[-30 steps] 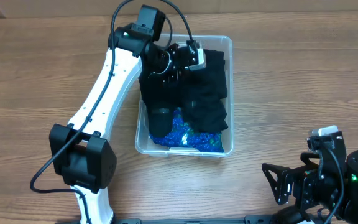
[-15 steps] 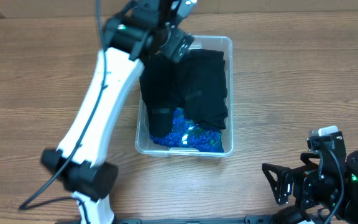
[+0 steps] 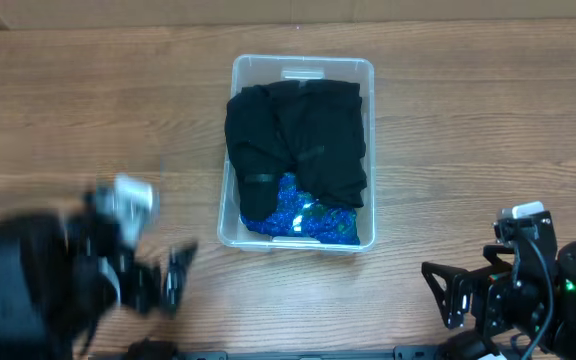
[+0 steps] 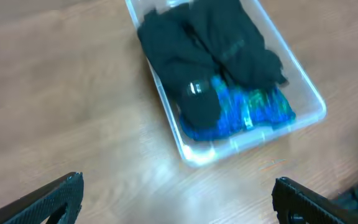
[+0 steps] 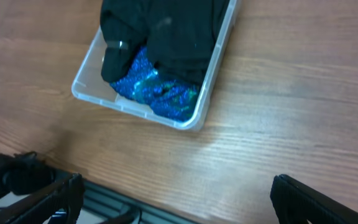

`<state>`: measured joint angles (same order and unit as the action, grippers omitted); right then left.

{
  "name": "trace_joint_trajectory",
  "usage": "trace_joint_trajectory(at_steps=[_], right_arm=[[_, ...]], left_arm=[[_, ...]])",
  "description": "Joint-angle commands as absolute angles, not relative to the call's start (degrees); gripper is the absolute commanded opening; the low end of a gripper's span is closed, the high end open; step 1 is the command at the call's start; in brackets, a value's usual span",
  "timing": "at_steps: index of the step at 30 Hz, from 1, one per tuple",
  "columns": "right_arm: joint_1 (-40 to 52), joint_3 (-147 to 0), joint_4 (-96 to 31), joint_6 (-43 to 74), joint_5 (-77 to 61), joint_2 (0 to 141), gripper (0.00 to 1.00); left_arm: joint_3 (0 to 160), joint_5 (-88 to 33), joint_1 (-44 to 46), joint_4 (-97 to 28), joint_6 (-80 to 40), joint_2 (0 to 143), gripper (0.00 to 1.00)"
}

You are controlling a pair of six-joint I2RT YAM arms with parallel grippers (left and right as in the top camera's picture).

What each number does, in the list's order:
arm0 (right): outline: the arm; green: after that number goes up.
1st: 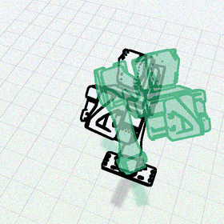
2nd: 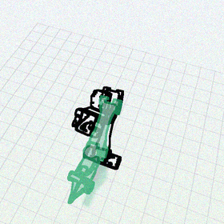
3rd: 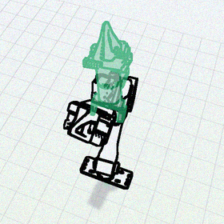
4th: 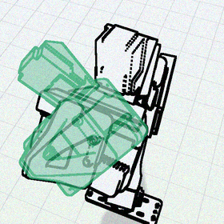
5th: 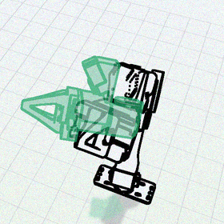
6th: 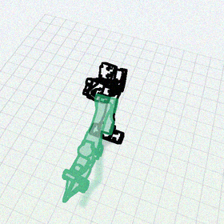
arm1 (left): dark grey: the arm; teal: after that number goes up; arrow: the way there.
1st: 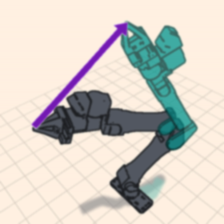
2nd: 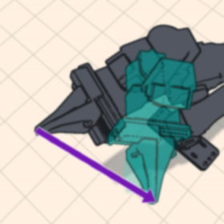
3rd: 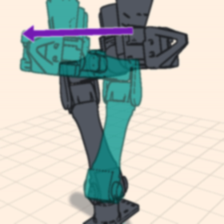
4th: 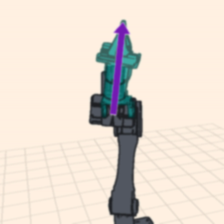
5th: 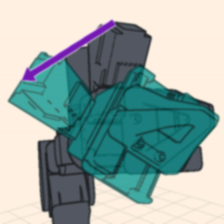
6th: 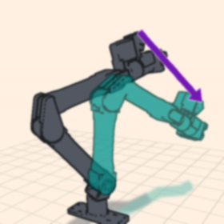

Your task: Pack container

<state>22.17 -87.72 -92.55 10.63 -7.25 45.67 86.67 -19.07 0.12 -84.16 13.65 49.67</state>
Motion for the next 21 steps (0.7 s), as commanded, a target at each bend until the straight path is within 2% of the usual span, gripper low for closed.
trace_joint_trajectory(at_steps=[1,9,12,16,21], right_arm=[[22.2,-87.8,-92.2,10.4,-7.4,45.5,1.0],[22.2,-87.8,-92.3,10.4,-7.4,45.5,1.0],[22.2,-87.8,-92.2,10.4,-7.4,45.5,1.0],[22.2,-87.8,-92.2,10.4,-7.4,45.5,1.0],[22.2,-87.8,-92.3,10.4,-7.4,45.5,1.0]], left_arm=[[75.9,-18.7,0.1,-85.7,7.2,40.1,1.0],[72.4,-19.0,0.1,-89.2,6.8,37.9,1.0],[72.4,-15.0,0.1,-88.9,6.8,37.8,1.0],[65.4,-15.6,-0.2,-67.6,6.7,30.3,1.0],[35.8,-21.3,-4.3,-50.5,3.8,14.7,1.0]])
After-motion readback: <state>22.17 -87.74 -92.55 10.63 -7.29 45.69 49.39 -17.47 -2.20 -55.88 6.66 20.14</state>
